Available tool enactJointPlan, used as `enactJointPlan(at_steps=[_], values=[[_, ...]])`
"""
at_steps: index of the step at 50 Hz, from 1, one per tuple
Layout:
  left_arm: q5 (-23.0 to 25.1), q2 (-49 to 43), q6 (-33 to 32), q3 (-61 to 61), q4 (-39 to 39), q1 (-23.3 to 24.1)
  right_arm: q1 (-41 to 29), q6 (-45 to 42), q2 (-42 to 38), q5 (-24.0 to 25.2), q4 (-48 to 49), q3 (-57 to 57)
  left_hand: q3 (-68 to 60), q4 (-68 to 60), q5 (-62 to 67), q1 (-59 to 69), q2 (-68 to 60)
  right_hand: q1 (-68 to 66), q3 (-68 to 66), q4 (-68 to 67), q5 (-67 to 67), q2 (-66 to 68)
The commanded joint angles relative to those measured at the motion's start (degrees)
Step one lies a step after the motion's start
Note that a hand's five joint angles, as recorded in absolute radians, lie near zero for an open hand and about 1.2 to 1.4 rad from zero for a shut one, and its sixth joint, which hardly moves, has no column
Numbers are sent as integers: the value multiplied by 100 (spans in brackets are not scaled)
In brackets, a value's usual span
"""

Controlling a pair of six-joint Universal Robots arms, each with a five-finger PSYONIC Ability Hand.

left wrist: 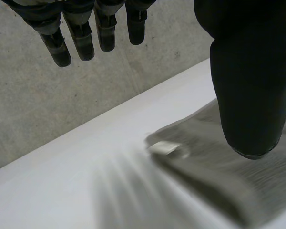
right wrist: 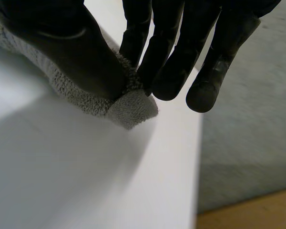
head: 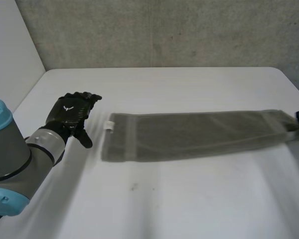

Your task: Fold the towel.

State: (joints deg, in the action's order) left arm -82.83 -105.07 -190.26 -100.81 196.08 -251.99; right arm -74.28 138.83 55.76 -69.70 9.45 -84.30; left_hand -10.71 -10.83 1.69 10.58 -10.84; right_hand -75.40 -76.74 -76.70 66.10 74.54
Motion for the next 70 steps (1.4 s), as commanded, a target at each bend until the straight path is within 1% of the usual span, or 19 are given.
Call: enactJointPlan(at_steps=[1, 3, 5, 8, 10, 11, 13, 16, 19, 27, 32, 33, 34, 36, 45, 47, 57, 65, 70], values=[[-5, 22, 7, 0, -9, -8, 124, -558, 119, -342, -338, 588, -102, -90, 4, 115, -89, -460, -326, -330, 390, 546], [-5, 31, 7, 0, -9, -8, -69, -506, 181, -404, -488, 757, -102, -90, 4, 115, -89, -460, -326, -330, 390, 546], [-13, 92, 7, 0, -9, -8, -935, -305, 339, -570, -629, 1159, -85, -73, -13, 98, -72, -460, -326, -330, 390, 546], [-13, 127, 16, 0, 0, -17, -1432, -163, 339, -668, -629, 1390, -68, -57, -30, 81, -56, -460, -326, -330, 390, 546], [-13, 154, 16, 9, 0, -17, -2376, -32, 243, -851, -629, 1809, -68, -57, -30, 81, -56, -460, -326, -330, 390, 546], [-13, 154, 16, 9, 0, -17, -2381, -32, 243, -852, -629, 1812, -68, -57, -30, 81, -56, -460, -326, -330, 390, 546], [-22, 171, 16, 9, 0, -8, -3448, -40, -37, -975, -620, 2231, -68, -57, -30, 81, -56, -460, -326, -330, 390, 546], [-31, 189, 16, 9, 0, -8, -3989, -49, -249, -1001, -629, 2444, -68, -57, -30, 81, -56, -460, -326, -330, 390, 546], [-40, 215, 16, 18, 0, -34, -5242, -84, -950, -958, -647, 2865, -52, -40, -47, 64, -39, -460, -326, -330, 390, 546], [-49, 259, 16, 9, 0, -78, -6291, -408, -1918, -931, -690, 3077, -52, -40, -47, 64, -39, -460, -326, -330, 390, 546], [-40, 259, 16, 0, -9, -17, -6380, -848, -2095, -1019, -822, 3060, -52, -40, -47, 64, -39, -460, -326, -330, 390, 546], [-40, 259, 16, 0, -9, -8, -6371, -893, -2052, -1045, -883, 3060, -52, -40, -47, 64, -39, 666, 800, 797, -736, -580], [-40, 259, 16, 0, -9, -8, -6371, -893, -2051, -1045, -884, 3060, -52, -40, -47, 64, -39, 677, 811, 808, -748, -592], [-40, 259, 16, 18, 0, 10, -6310, -788, -1754, -1046, -919, 2920, -52, -40, -47, 64, -39, 6540, 6674, 6670, -6610, -6454], [-49, 251, 16, 211, 26, 203, -5615, 425, -364, -1001, -673, 1732, -119, -107, 21, 132, -106, 6540, 6674, 6670, -6610, -6454], [-57, 198, 16, 272, 35, 334, -5292, 801, 109, -1010, -568, 1033, -136, -124, 38, 149, -123, 6540, 6674, 6670, -6610, -6454], [-75, 163, 16, 246, 35, 467, -3901, 1032, 805, -958, -198, -781, -102, -90, 4, 115, -89, 6531, 6665, 6662, -6602, -6446], [-75, 321, 543, 246, 26, 476, -3189, 997, 621, -808, 241, -1265, -102, -90, 4, 115, -89, 4462, 4596, 4593, -4533, -4377], [-75, 549, 763, 194, 26, 475, -3119, 1023, 436, -553, 259, -1168, -119, -107, 21, 132, -106, 1238, 1372, 1368, -1308, -1152]])
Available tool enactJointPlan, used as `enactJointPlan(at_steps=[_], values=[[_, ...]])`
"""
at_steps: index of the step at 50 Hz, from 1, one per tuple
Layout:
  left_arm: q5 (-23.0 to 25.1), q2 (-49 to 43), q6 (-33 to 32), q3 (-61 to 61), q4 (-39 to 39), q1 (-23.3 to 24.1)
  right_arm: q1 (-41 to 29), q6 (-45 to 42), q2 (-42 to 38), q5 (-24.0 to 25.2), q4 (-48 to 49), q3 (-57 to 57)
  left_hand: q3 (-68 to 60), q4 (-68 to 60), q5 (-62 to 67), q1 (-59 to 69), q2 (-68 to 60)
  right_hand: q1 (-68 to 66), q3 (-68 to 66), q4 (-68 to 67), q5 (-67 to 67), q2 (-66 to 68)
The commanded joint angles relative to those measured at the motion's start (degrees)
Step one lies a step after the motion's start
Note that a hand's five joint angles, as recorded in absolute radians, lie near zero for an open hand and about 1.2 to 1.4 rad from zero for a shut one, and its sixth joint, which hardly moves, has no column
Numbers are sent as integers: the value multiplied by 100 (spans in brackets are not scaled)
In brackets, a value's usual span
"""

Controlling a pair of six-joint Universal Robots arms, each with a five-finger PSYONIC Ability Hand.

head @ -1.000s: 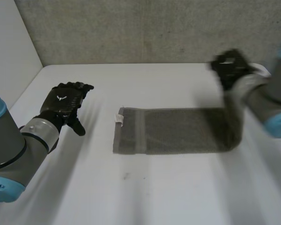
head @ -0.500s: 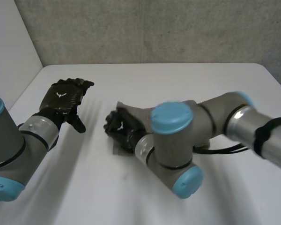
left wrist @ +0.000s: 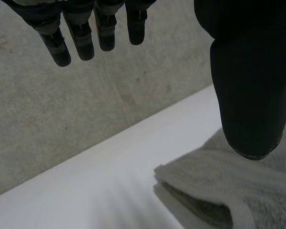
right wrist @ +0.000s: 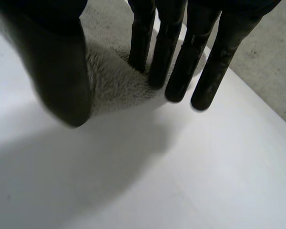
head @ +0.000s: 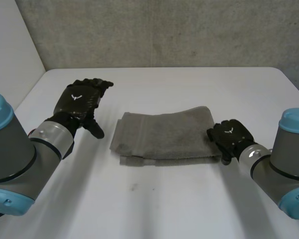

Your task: Fold the towel.

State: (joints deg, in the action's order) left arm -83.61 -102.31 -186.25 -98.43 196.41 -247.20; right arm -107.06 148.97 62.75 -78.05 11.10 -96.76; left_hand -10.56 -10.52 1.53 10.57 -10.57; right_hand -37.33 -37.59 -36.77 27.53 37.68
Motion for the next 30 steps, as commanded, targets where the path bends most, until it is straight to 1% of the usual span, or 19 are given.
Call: enactJointPlan(at_steps=[1, 4, 5, 6, 7, 8, 9, 17, 22, 28, 30], values=[[2, 273, 362, -44, -6, -4, 159, 10, -263, 281, 94, 79, -134, -137, 37, 132, -132, -2574, -2548, -2630, 2554, 2539], [2, 282, 362, -79, -6, -4, 106, 54, -228, 281, 76, 184, -134, -137, 37, 132, -132, -2642, -2616, -2697, 2622, 2606], [2, 282, 353, -106, -6, -4, 80, 62, -210, 264, 41, 271, -134, -137, 37, 132, -132, -2225, -2199, -2281, 2205, 2190], [2, 282, 353, -114, -6, -4, 80, 80, -201, 246, 24, 333, -151, -154, 53, 149, -149, -1255, -1229, -1311, 1235, 1220], [2, 282, 353, -115, -6, -4, 80, 80, -201, 246, 23, 334, -151, -154, 54, 149, -149, -1246, -1219, -1301, 1226, 1210], [2, 282, 361, -123, -6, -13, 80, 97, -175, 229, 23, 342, -151, -154, 54, 149, -149, -163, -137, -219, 143, 127], [2, 282, 353, -141, -14, -13, 89, 158, -149, 228, 23, 316, -151, -154, 54, 149, -149, 98, 124, 42, -118, -133], [2, 282, 353, -185, -6, -4, 97, 660, -113, 299, 23, 211, -168, -171, 70, 166, -166, 134, 160, 78, -154, -170], [2, 282, 353, -194, -6, 5, 124, 721, -175, 307, 49, 219, -168, -171, 70, 166, -166, -168, -142, -224, 148, 132], [2, 273, 353, -202, -6, 5, 133, 730, -280, 272, 23, 219, -168, -171, 70, 166, -166, -68, -42, -124, 48, 32], [2, 273, 353, -202, -6, 5, 141, 783, -280, 281, 23, 193, -168, -171, 70, 166, -166, -251, -225, -307, 231, 216]])
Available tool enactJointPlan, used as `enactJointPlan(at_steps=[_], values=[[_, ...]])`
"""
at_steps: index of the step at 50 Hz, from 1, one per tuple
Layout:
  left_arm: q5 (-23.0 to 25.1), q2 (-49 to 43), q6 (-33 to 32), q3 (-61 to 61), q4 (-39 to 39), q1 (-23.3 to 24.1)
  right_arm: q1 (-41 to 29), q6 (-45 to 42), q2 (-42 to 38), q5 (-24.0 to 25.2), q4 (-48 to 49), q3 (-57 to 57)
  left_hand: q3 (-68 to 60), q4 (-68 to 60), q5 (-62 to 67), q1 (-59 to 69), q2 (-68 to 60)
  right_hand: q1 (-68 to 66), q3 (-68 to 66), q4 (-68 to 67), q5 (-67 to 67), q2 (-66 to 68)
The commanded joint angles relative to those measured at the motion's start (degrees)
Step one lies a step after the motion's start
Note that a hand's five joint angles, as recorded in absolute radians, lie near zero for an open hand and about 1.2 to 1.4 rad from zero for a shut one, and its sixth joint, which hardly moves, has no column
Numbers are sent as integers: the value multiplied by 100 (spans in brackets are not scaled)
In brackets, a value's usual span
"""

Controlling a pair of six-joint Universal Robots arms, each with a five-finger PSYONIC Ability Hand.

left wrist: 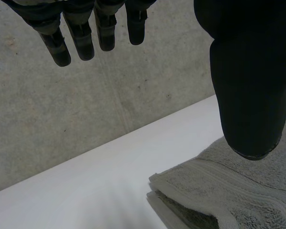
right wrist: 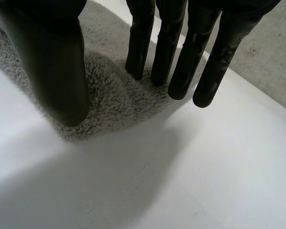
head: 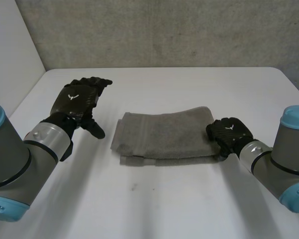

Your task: Fold the towel.

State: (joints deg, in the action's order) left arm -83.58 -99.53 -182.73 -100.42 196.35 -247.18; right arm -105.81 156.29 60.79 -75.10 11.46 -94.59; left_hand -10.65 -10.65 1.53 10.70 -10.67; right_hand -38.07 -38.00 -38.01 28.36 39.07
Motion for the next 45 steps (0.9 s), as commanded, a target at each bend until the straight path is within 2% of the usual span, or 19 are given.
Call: enactJointPlan(at_steps=[1, 2, 3, 4, 5, 6, 12, 15, 17, 23, 27, 28, 30, 31, 33, 40, 43, 44, 45], values=[[0, -5, 1, -4, 0, 3, 16, 51, -85, -14, -12, -24, -159, -158, 70, 153, -156, -178, -186, -184, 150, 79], [0, -5, 1, -13, 0, 3, 34, 129, -76, -5, -20, -33, -159, -158, 70, 153, -156, -728, -735, -734, 699, 628], [0, -5, 1, -13, 0, 3, 34, 243, -67, 4, -21, -33, -159, -158, 70, 153, -156, -2032, -2040, -2038, 2004, 1933], [0, -5, 1, -13, 0, 3, 34, 244, -67, 4, -21, -33, -159, -158, 70, 153, -156, -2045, -2053, -2051, 2017, 1946], [9, -5, 1, -13, 0, 3, 43, 375, -58, 4, -12, -42, -159, -158, 70, 153, -156, -3744, -3751, -3750, 3716, 3644], [0, -5, 1, -13, 0, 3, 60, 463, -23, 4, -20, -51, -159, -158, 70, 153, -156, -4188, -4196, -4194, 4160, 4088], [0, 4, 1, -13, 0, -14, 148, 438, 205, -22, -100, -200, -159, -158, 70, 153, -156, -4193, -4200, -4199, 4164, 4093], [0, 13, 1, -31, -9, -14, 482, 385, 504, 22, -214, -367, -159, -158, 70, 153, -156, -4193, -4200, -4199, 4164, 4093], [0, 13, 1, -31, -9, -23, 728, 97, 740, 30, -319, -403, -142, -141, 54, 136, -139, -4193, -4200, -4199, 4164, 4093], [0, 13, 1, -31, -9, -32, 711, -389, 900, 127, -407, 19, -159, -158, 70, 153, -156, -4193, -4200, -4199, 4164, 4093], [0, 39, 9, -31, -26, -50, -269, -249, 734, 267, -600, 877, -142, -141, 54, 136, -139, -4193, -4200, -4199, 4164, 4093], [0, 39, 10, -31, -26, -50, -274, -248, 733, 268, -601, 881, -142, -141, 54, 136, -139, -4193, -4200, -4199, 4164, 4093], [-9, 127, 10, -31, -26, -67, -1043, -99, 270, 390, -697, 1581, -142, -141, 54, 136, -139, -4193, -4200, -4199, 4164, 4093], [-9, 127, 10, -31, -26, -67, -1047, -99, 267, 391, -697, 1584, -142, -141, 54, 136, -139, -4193, -4200, -4199, 4164, 4093], [-9, 171, 10, -13, -18, -67, -1642, -142, -170, 557, -828, 2030, -125, -125, 37, 120, -123, -4193, -4200, -4199, 4164, 4093], [-26, 250, 45, 92, 9, -76, -2540, -431, -1006, 856, -1382, 2576, -108, -108, 20, 103, -106, -4193, -4200, -4199, 4164, 4093], [-122, 241, 158, 250, 35, -41, -2638, -651, -1235, 656, -1575, 2752, -108, -108, 20, 103, -106, -4193, -4200, -4199, 4164, 4093], [-184, 224, 263, 372, 35, -23, -2638, -687, -1236, 463, -1585, 2796, -108, -108, 20, 103, -106, -3532, -3540, -3538, 3504, 3433], [-185, 224, 264, 374, 35, -23, -2638, -687, -1236, 461, -1585, 2797, -108, -108, 20, 103, -106, -3526, -3533, -3532, 3497, 3426]])
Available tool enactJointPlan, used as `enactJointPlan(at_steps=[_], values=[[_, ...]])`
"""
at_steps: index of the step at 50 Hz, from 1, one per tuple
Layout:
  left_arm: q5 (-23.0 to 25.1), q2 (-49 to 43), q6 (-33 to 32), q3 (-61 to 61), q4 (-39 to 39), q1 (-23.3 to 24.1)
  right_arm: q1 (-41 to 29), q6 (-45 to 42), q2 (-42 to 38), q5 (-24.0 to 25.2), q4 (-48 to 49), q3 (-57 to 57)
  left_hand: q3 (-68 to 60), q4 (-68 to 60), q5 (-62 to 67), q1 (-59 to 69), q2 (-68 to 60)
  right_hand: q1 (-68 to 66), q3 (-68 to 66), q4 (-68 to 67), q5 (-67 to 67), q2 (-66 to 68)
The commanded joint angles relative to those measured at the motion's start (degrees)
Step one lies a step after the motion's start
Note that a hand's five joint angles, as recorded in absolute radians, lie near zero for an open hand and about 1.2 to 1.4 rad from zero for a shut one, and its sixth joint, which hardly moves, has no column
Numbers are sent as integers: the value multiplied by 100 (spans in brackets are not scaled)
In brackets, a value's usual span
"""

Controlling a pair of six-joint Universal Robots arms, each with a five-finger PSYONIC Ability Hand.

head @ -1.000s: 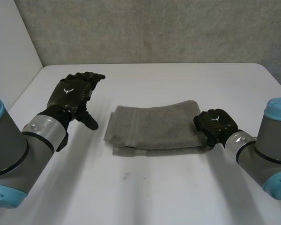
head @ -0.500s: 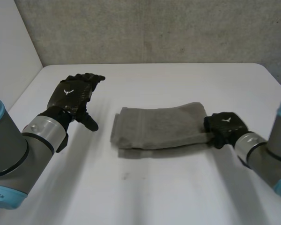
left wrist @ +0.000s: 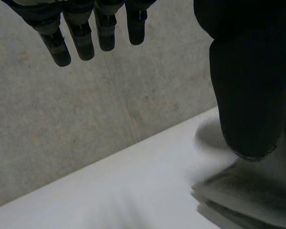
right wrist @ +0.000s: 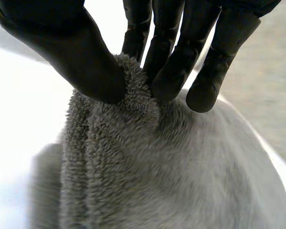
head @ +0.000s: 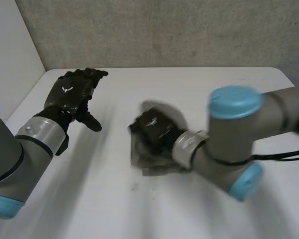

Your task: Fold the towel.

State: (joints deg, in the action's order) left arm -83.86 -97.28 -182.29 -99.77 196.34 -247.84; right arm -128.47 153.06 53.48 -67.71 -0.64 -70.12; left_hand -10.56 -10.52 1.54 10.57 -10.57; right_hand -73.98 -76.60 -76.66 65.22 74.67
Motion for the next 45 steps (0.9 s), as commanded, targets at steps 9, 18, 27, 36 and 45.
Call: enactJointPlan(at_steps=[9, 18, 27, 36, 45], values=[[-280, -642, 817, 967, 18, 288, 180, 879, 565, -1114, -139, -281, -218, -222, 120, 216, -216, 6398, 6660, 6666, -6522, -6467], [-341, -1549, 1047, 1452, -34, 711, 1017, 2307, 1402, -814, 170, -1013, -269, -273, 170, 267, -267, 6398, 6660, 6666, -6522, -6467], [-472, -2742, 1222, 1680, -517, 1238, 1052, 2395, 341, -814, -14, -372, -302, -306, 204, 300, -300, 6398, 6660, 6666, -6522, -6467], [-1018, -3122, 1152, 1627, -641, 1247, 868, 2369, -943, -849, -717, 647, -302, -306, 204, 300, -300, 6398, 6660, 6666, -6522, -6467], [-1009, -2674, 1152, 1663, -676, 1247, 859, 2210, -936, -876, -990, 912, -235, -239, 137, 233, -233, 6398, 6660, 6666, -6522, -6467]])
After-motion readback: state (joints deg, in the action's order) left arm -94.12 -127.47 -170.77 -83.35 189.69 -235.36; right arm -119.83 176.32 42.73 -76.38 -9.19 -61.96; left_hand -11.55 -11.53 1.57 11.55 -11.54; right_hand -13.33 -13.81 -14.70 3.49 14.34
